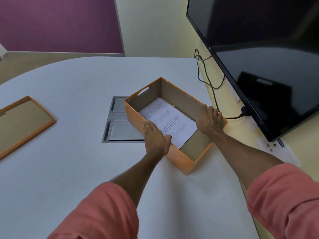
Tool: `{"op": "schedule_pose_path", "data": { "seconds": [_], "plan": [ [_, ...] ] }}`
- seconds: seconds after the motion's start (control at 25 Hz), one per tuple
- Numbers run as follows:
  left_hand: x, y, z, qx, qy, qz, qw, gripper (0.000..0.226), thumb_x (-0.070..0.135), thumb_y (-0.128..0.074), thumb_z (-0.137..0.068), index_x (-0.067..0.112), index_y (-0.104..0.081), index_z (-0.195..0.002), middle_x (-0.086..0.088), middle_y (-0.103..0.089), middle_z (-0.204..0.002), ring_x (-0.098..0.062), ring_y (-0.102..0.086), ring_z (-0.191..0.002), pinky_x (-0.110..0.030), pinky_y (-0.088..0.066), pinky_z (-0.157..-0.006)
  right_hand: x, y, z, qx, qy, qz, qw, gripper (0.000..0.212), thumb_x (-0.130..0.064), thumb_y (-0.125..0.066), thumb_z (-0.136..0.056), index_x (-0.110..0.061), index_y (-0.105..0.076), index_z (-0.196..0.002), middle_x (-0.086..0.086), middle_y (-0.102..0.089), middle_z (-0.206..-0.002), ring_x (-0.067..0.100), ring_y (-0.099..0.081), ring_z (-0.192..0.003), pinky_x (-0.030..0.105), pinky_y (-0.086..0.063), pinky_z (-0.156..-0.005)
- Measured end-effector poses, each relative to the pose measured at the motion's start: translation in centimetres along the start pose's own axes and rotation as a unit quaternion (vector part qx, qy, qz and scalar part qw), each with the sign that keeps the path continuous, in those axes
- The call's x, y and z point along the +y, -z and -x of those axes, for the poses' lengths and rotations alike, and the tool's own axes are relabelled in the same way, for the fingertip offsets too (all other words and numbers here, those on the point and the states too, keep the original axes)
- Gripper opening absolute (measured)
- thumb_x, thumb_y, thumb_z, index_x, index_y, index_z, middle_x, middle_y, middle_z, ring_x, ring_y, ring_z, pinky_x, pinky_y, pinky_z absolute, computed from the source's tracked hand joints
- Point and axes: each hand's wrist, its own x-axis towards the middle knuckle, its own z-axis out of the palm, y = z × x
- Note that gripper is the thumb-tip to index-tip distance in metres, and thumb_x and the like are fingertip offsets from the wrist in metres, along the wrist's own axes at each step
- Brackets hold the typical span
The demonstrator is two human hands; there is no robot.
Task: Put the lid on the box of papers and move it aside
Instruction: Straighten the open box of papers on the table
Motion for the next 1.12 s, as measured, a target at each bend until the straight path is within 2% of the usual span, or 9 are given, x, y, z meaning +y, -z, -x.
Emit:
{"op": "schedule_pose_path", "data": {
  "seconds": [0.32, 0.48, 0.56, 0.64, 0.72, 0.8, 0.92, 1.04, 1.12],
  "plan": [
    [-5.0, 4.5, -2.3, -0.041, -0.052, -0.060, 0.996, 0.088, 0.036, -0.049, -0.095, -0.001, 0.009, -0.151, -0.019, 0.010, -0.162, -0.033, 0.010, -0.149, -0.042, -0.006, -0.120, -2.1, 0.1, 5.1, 0.063, -0.028, -0.056, 0.996, 0.034, -0.011, -0.056, -0.081, -0.003, -0.054, -0.114, 0.016, -0.059, -0.107, 0.033, -0.055, -0.097, 0.040, -0.041, -0.076],
    [-6.6, 6.2, -2.9, -0.048, -0.030, -0.050, 0.997, 0.084, 0.027, -0.051, -0.095, 0.006, 0.006, -0.153, -0.011, 0.004, -0.164, -0.031, 0.003, -0.150, -0.049, -0.019, -0.118, -2.4, 0.5, 5.8, 0.095, 0.001, -0.070, 0.993, 0.019, -0.015, -0.048, -0.088, -0.005, -0.057, -0.101, 0.013, -0.066, -0.089, 0.032, -0.061, -0.079, 0.035, -0.036, -0.069],
    [-6.6, 6.7, -3.1, -0.029, -0.046, -0.008, 0.998, 0.083, 0.021, -0.056, -0.091, 0.011, -0.003, -0.153, -0.010, -0.012, -0.162, -0.033, -0.016, -0.148, -0.051, -0.030, -0.113, -2.5, 0.9, 4.8, 0.070, 0.006, -0.120, 0.990, 0.023, -0.020, -0.050, -0.090, -0.005, -0.057, -0.106, 0.015, -0.067, -0.097, 0.034, -0.063, -0.089, 0.038, -0.042, -0.075],
    [-6.4, 6.7, -3.2, -0.006, -0.061, 0.061, 0.996, 0.080, 0.015, -0.059, -0.088, 0.012, -0.010, -0.151, -0.012, -0.029, -0.155, -0.035, -0.038, -0.137, -0.050, -0.041, -0.105, -2.7, 1.4, 3.4, -0.007, -0.013, -0.234, 0.972, 0.038, -0.023, -0.054, -0.092, -0.005, -0.051, -0.125, 0.019, -0.062, -0.120, 0.037, -0.058, -0.111, 0.043, -0.046, -0.088],
    [-5.9, 6.6, -3.4, -0.007, -0.013, 0.110, 0.994, 0.075, 0.013, -0.056, -0.091, 0.009, -0.010, -0.150, -0.016, -0.037, -0.151, -0.039, -0.050, -0.127, -0.047, -0.047, -0.098, -3.1, 2.1, 1.9, -0.118, -0.037, -0.340, 0.932, 0.058, -0.025, -0.054, -0.095, -0.008, -0.034, -0.147, 0.021, -0.047, -0.144, 0.038, -0.044, -0.133, 0.045, -0.042, -0.103],
    [-5.4, 6.5, -3.8, -0.030, 0.058, 0.143, 0.988, 0.063, 0.013, -0.051, -0.096, 0.009, -0.015, -0.148, -0.017, -0.043, -0.145, -0.039, -0.057, -0.116, -0.042, -0.052, -0.089, -3.4, 2.3, 0.6, -0.191, -0.053, -0.377, 0.905, 0.066, -0.026, -0.052, -0.097, -0.013, -0.021, -0.155, 0.018, -0.033, -0.156, 0.036, -0.032, -0.143, 0.045, -0.034, -0.114],
    [-5.3, 6.8, -4.3, -0.035, 0.097, 0.197, 0.975, 0.046, 0.006, -0.044, -0.098, 0.010, -0.026, -0.140, -0.017, -0.050, -0.135, -0.025, -0.056, -0.095, -0.034, -0.050, -0.075, -3.5, 1.6, -0.6, -0.237, -0.062, -0.396, 0.885, 0.059, -0.018, -0.046, -0.099, -0.014, -0.025, -0.154, 0.015, -0.035, -0.156, 0.036, -0.037, -0.141, 0.045, -0.035, -0.114],
    [-6.0, 7.8, -4.4, -0.042, 0.103, 0.250, 0.962, 0.045, 0.006, -0.041, -0.099, 0.014, -0.031, -0.142, -0.016, -0.050, -0.139, -0.032, -0.058, -0.109, -0.043, -0.053, -0.084, -3.5, 1.4, -0.5, -0.231, -0.101, -0.451, 0.856, 0.053, -0.007, -0.041, -0.098, -0.012, -0.036, -0.150, 0.018, -0.046, -0.148, 0.038, -0.049, -0.131, 0.045, -0.044, -0.104],
    [-6.7, 8.7, -4.3, -0.044, 0.105, 0.270, 0.956, 0.046, 0.005, -0.041, -0.099, 0.017, -0.034, -0.143, -0.015, -0.051, -0.139, -0.035, -0.057, -0.113, -0.048, -0.052, -0.089, -4.0, 1.5, 0.2, -0.225, -0.119, -0.463, 0.849, 0.052, -0.005, -0.042, -0.097, -0.011, -0.039, -0.149, 0.018, -0.048, -0.146, 0.037, -0.050, -0.130, 0.045, -0.044, -0.104]
  ]
}}
